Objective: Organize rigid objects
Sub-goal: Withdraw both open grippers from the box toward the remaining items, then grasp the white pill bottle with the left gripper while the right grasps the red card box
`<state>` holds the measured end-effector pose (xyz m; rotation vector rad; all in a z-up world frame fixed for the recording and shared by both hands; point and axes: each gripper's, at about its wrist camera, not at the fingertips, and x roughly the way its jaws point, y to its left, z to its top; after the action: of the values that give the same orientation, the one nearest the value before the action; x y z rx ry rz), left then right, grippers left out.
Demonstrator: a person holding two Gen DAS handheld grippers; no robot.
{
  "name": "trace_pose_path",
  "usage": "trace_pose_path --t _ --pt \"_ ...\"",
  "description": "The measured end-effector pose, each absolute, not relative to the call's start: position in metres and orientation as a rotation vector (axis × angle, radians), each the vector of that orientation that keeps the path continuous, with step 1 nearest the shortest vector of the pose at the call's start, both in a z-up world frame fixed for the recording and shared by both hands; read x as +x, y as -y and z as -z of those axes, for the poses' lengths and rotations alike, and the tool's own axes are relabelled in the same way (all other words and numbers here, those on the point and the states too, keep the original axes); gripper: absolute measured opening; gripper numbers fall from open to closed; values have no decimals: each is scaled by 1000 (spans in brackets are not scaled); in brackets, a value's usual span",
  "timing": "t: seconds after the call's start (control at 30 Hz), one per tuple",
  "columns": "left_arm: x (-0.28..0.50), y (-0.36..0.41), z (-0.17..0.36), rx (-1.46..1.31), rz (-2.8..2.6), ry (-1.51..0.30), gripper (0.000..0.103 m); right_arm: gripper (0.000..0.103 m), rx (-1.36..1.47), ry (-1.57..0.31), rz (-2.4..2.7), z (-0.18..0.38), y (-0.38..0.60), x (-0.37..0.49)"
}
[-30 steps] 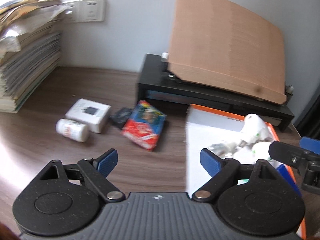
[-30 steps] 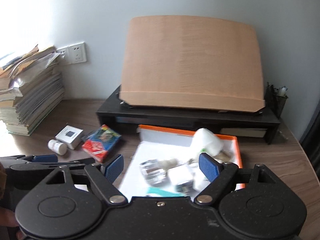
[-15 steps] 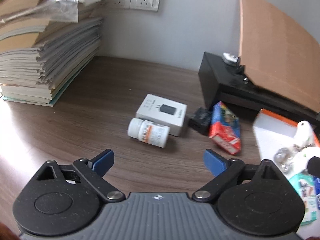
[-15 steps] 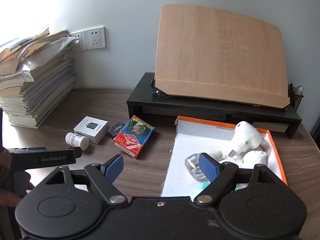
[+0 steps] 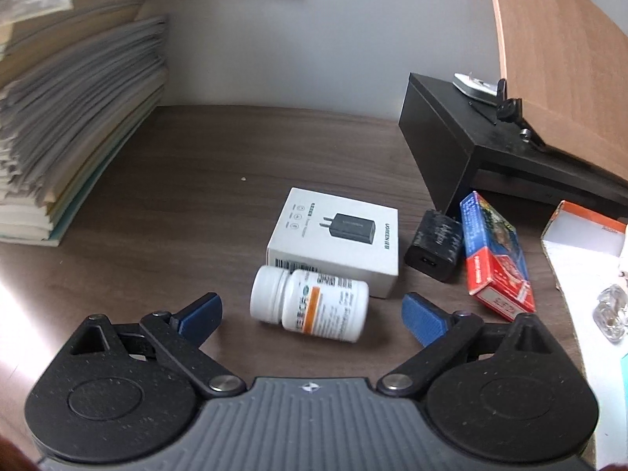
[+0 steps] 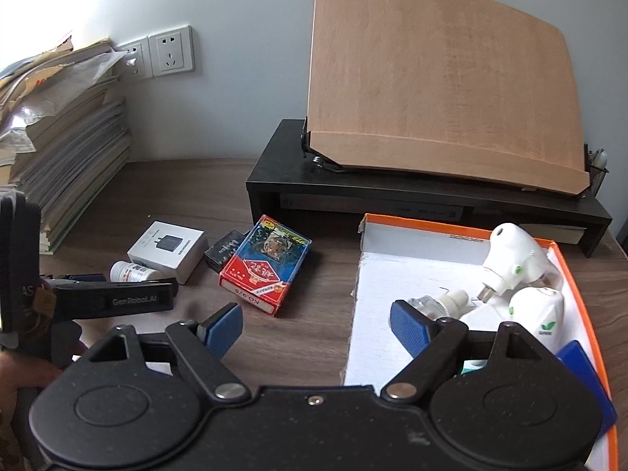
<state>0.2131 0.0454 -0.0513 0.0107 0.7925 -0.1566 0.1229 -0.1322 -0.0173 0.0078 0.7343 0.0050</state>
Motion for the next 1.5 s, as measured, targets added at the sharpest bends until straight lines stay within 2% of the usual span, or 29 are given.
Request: trace_pose_path --t 0.33,0.43,0.5,0.77,0.97,1.0,1.03,1.07,1.5 --pt "220 -51 56 21 183 -787 98 97 38 -767 -15 30 120 155" --pt "217 -53 54 26 200 -770 78 97 71 -780 -22 35 118 166" --pt "216 -55 52 18 217 -768 60 97 98 -801 -32 39 116 176" --pt "210 -68 42 -24 255 -778 58 98 298 -884 -36 64 123 220" --pt "211 -71 40 -42 263 -777 58 99 342 -914 -7 78 124 243" --pt "211 -72 40 -47 264 -780 58 96 325 -919 -10 77 122 245" --pt "211 -73 40 -53 265 -780 58 80 305 -917 -25 76 118 245" --pt "210 -73 39 -56 268 -777 58 73 305 -910 -42 74 117 244" --pt "186 -65 24 -67 320 -754 58 71 77 -804 -6 42 95 172"
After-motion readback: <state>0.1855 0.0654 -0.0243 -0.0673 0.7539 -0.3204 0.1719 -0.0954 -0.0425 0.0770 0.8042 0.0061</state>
